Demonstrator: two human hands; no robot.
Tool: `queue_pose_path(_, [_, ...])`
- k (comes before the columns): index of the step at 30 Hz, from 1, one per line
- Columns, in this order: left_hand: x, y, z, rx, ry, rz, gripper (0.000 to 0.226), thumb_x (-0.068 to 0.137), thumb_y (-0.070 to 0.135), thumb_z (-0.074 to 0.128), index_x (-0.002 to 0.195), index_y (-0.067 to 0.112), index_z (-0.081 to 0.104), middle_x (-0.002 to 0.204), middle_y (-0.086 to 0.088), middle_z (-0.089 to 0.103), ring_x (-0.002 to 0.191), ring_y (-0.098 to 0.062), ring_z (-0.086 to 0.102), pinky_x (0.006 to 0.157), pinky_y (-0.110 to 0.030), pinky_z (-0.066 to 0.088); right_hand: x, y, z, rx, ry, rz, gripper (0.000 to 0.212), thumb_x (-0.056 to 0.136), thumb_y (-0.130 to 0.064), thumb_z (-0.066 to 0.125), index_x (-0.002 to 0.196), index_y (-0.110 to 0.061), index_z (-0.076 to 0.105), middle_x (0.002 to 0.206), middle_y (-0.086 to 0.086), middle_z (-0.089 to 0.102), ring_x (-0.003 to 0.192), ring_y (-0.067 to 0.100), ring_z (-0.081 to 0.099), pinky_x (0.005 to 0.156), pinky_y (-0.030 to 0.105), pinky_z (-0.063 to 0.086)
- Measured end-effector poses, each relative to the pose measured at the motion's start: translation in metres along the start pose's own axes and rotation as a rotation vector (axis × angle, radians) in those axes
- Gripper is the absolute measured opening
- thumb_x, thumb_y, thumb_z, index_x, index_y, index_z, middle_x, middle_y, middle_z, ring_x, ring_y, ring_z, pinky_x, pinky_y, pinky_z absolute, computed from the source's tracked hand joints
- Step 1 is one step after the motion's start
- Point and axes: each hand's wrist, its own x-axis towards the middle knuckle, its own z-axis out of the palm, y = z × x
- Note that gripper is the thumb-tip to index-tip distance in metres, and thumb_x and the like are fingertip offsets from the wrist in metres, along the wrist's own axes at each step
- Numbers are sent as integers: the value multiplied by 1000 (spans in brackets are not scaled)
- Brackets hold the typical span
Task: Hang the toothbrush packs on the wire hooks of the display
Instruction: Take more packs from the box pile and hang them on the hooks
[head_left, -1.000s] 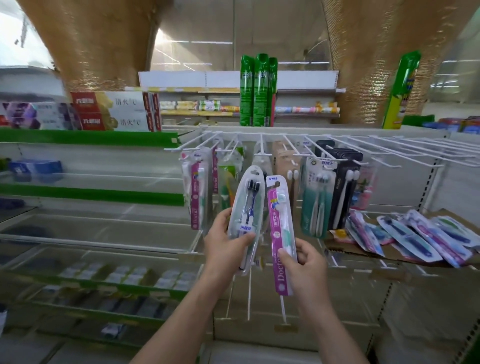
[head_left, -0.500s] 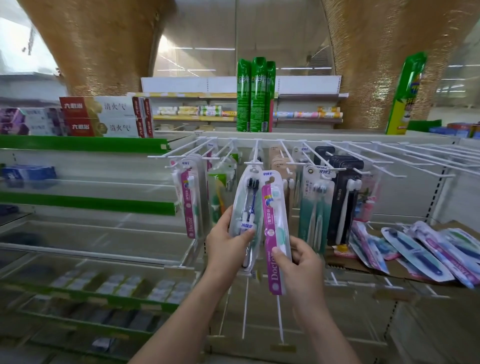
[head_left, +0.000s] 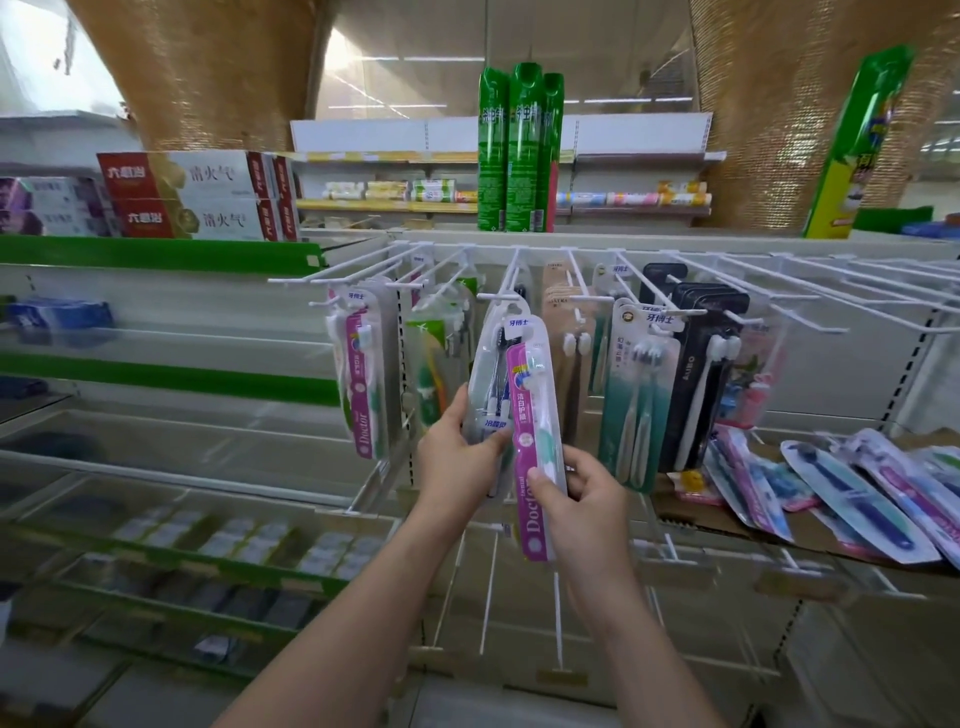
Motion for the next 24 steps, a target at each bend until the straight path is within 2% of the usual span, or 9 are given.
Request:
queue_pose_path(3, [3,8,-1,311,43,58,71,86,39,76,151,36,48,114,10,75,100,-9,71,93,-39,59,6,2,2,-8,-22,-1,23,95,-16,69,116,-25,65,90,-7,77,82,8,75,69,31,61])
queue_pose_path(6, [8,8,-5,448,45,45,63,90,46,72,147,27,55,122,5,73,105,-14,69,96,-37,56,11,6,4,4,-41,7,24,94,-14,70,115,-25,64,93,-5,77,83,6,74,65,22,58])
queue_pose_path(8, [11,5,-11,420,79,-4,52,91,44,73,138,23,65,111,6,76,100,-13,70,96,-37,57,13,10,7,7,-45,18,22,94,-13,70,113,-22,65,92,-3,77,81,7,74,62,21,56])
queue_pose_path(10, [14,-2,-17,332,129,-24,34,92,40,74,121,23,74,96,11,75,93,-9,70,93,-40,59,14,13,11,8,-57,17,18,93,-11,70,108,-21,66,88,-3,76,78,8,74,60,20,55])
queue_pose_path(12, [16,-6,-25,284,171,-23,18,93,35,74,107,24,76,91,12,74,90,-7,70,91,-40,60,13,14,18,9,-76,14,18,93,-9,70,101,-25,65,83,-4,76,76,8,74,58,19,55])
queue_pose_path(14, [19,-9,-34,266,205,3,10,94,31,72,103,27,75,90,14,73,88,-5,70,88,-40,61,13,16,27,0,-87,14,18,93,-11,70,99,-27,64,86,-4,76,80,9,74,60,20,56])
queue_pose_path(17, [21,-10,-52,289,238,108,9,95,26,71,103,26,76,89,15,73,86,-2,69,84,-35,62,12,18,42,-35,-100,-3,18,93,-17,71,105,-29,63,95,-3,75,87,12,74,66,25,58])
queue_pose_path(20, [25,-12,-72,355,262,226,10,94,23,72,103,20,77,88,14,72,82,1,66,79,-26,59,12,17,62,-57,-88,-22,19,94,-15,71,99,-32,64,88,-4,76,81,11,74,67,31,61])
queue_pose_path(24, [34,-16,-103,432,248,297,12,93,24,73,103,20,78,89,9,72,81,-8,67,81,-38,59,8,13,92,-40,-64,-14,18,94,-10,69,101,-27,66,84,-2,77,76,16,75,67,38,62])
